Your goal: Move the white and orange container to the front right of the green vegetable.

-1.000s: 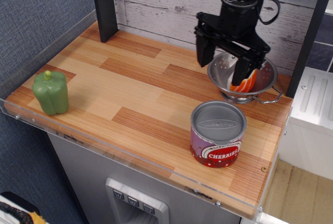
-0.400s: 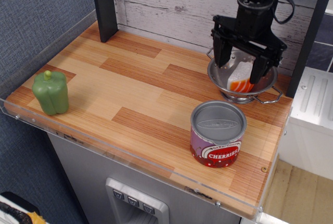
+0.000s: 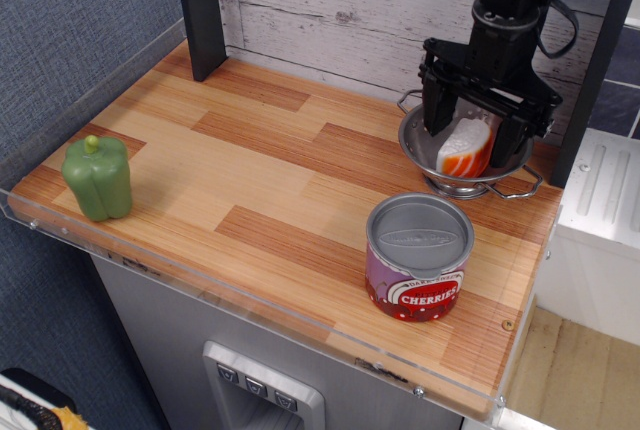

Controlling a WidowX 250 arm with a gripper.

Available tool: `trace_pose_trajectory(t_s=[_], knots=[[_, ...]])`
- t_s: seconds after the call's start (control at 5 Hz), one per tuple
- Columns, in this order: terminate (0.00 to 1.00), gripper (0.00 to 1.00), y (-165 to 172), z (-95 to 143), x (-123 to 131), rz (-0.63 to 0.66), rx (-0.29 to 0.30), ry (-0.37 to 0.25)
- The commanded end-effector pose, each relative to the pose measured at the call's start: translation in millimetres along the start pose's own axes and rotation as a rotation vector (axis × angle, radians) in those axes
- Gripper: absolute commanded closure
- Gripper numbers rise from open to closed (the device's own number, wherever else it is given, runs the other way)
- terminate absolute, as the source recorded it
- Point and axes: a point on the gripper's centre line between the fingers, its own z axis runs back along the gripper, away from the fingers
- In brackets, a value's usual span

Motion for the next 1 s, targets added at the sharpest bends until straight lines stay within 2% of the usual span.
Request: trace_pose_trajectory(t_s=[0.0,0.4,0.6,0.8], knots=[[0.0,0.0,3,8,11,-0.001,-0.009,-0.037],[0.0,0.0,6,2,11,0.001,-0.001,-0.019],[0.0,1.0,11,-1,9,0.015,-0.002,-0.011],[0.0,1.0,13,10,6,0.026,0.003,-0.033]])
